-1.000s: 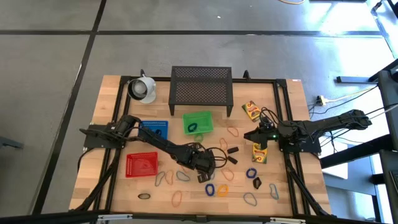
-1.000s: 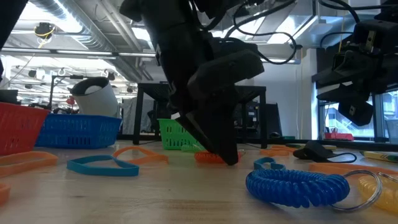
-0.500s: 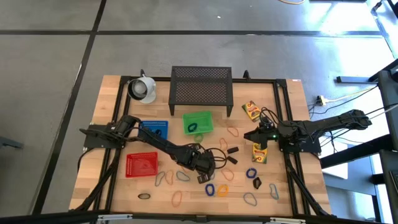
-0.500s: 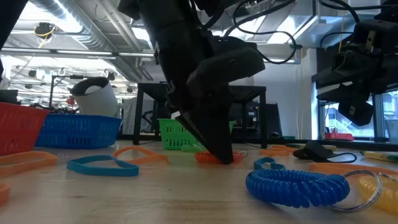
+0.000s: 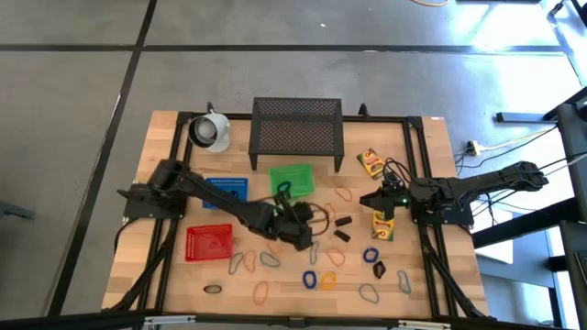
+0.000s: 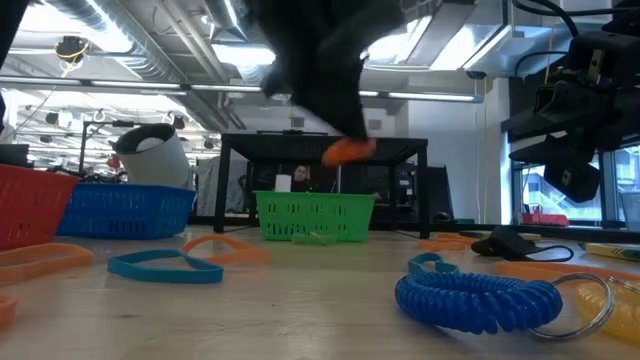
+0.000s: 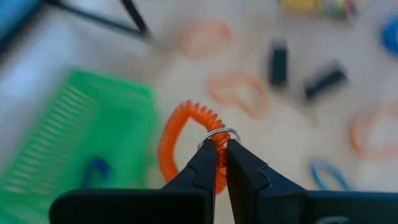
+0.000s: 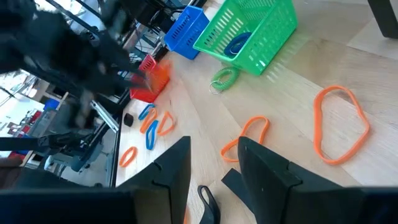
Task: Pick & Place Office Desk Supplies
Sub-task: Put the orange spring keychain into the green bin
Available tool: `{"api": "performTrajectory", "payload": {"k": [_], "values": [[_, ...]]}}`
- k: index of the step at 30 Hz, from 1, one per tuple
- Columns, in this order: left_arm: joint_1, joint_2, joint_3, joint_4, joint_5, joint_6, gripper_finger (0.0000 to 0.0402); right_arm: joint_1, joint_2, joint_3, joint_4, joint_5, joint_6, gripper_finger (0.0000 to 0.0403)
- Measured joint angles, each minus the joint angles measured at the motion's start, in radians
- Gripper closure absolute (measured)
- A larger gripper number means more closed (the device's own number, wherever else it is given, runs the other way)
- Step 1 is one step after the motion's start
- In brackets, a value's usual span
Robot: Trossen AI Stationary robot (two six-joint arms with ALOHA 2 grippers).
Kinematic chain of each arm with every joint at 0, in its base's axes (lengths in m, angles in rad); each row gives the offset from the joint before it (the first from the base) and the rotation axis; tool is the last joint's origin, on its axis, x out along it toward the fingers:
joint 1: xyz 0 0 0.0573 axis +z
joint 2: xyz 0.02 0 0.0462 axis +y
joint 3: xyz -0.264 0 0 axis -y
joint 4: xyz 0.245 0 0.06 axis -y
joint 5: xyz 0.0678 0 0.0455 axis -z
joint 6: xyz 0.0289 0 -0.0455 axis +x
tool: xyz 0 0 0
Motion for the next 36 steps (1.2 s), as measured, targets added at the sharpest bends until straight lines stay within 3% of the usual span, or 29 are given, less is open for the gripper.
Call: {"api": "performTrajectory", "payload": {"k": [7,14,19,25,36], "values": [[0.086,-0.059,0.001,-0.002,-0.046,-0.011,0.0387,0.0,0.0,0.0,0.0,0.0,0.0,0.0266],[0.207,-0.049,0.002,-0.005,0.076,-0.142,0.0387,0.0,0.0,0.0,0.0,0.0,0.0,0.0266],[0.265,-0.049,0.002,-0.017,0.091,-0.223,0.0387,0.0,0.0,0.0,0.0,0.0,0.0,0.0266],[0.286,-0.034,0.003,-0.1,0.169,-0.299,0.0387,0.0,0.0,0.0,0.0,0.0,0.0,0.0266],[0.285,0.057,0.003,-0.176,0.179,-0.401,0.0387,0.0,0.0,0.0,0.0,0.0,0.0,0.0266]]}}
